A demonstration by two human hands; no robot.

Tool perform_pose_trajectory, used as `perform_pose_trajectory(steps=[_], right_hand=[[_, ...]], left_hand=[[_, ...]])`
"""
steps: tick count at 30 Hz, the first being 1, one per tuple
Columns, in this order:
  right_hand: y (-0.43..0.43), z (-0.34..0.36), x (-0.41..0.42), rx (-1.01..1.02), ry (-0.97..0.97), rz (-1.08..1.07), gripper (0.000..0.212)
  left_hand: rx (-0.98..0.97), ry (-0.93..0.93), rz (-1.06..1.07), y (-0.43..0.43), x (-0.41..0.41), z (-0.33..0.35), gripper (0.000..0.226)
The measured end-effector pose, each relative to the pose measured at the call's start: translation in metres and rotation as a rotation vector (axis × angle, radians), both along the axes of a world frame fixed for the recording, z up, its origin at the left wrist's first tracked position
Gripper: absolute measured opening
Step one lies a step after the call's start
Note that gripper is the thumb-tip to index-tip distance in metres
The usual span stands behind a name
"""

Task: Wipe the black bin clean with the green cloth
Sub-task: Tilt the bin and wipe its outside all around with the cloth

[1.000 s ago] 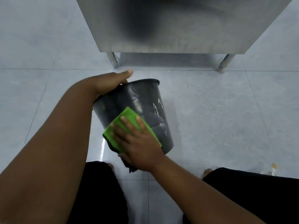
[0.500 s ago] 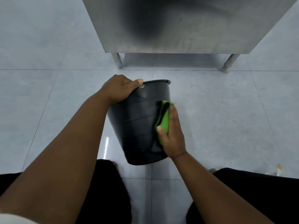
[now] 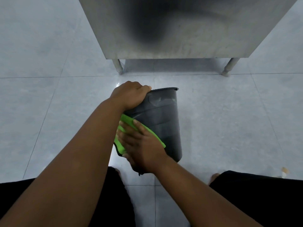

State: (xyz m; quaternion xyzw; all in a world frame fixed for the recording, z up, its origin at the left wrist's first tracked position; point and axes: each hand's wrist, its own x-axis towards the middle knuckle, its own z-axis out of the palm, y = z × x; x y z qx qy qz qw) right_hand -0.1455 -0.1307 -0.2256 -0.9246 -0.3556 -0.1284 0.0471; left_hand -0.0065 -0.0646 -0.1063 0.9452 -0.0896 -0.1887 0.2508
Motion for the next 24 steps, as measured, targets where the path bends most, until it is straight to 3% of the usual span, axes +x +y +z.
perform_pose_trajectory(steps=[5, 9, 11, 12, 14, 16, 18, 22, 24], right_hand=[[-0.049, 0.004, 0.023, 0.404, 0.097, -0.44, 0.084], [-0.089, -0.003, 0.036, 1.059, 0.483, -0.741, 0.074], [-0.091, -0.003, 0.043, 1.165, 0.635, -0.902, 0.073], [-0.085, 0.003, 0.045, 1.152, 0.609, -0.958, 0.076], [-0.063, 0.02, 0.049, 0.943, 0.444, -0.969, 0.084], [-0.028, 0.03, 0.042, 0.55, 0.293, -0.885, 0.085], [0.002, 0.026, 0.028, 0.283, 0.139, -0.713, 0.078], [0.023, -0.002, -0.012, -0.264, 0.076, -0.103, 0.06], [0.017, -0.008, -0.021, -0.37, 0.082, 0.025, 0.059]], left_hand=[[-0.031, 0.025, -0.028, 0.004, 0.005, -0.006, 0.044], [-0.157, 0.091, 0.007, 0.008, 0.004, -0.01, 0.044], [-0.177, 0.111, 0.009, 0.009, 0.004, -0.01, 0.042], [-0.191, 0.135, 0.018, 0.008, 0.005, -0.009, 0.041], [-0.251, 0.23, 0.044, 0.005, 0.005, -0.006, 0.051], [-0.332, 0.357, 0.084, 0.002, 0.003, 0.0, 0.078], [-0.319, 0.385, 0.1, -0.001, 0.003, 0.004, 0.102], [0.044, 0.11, -0.041, -0.002, 0.007, -0.003, 0.076], [0.112, 0.009, -0.042, -0.005, 0.007, -0.008, 0.073]])
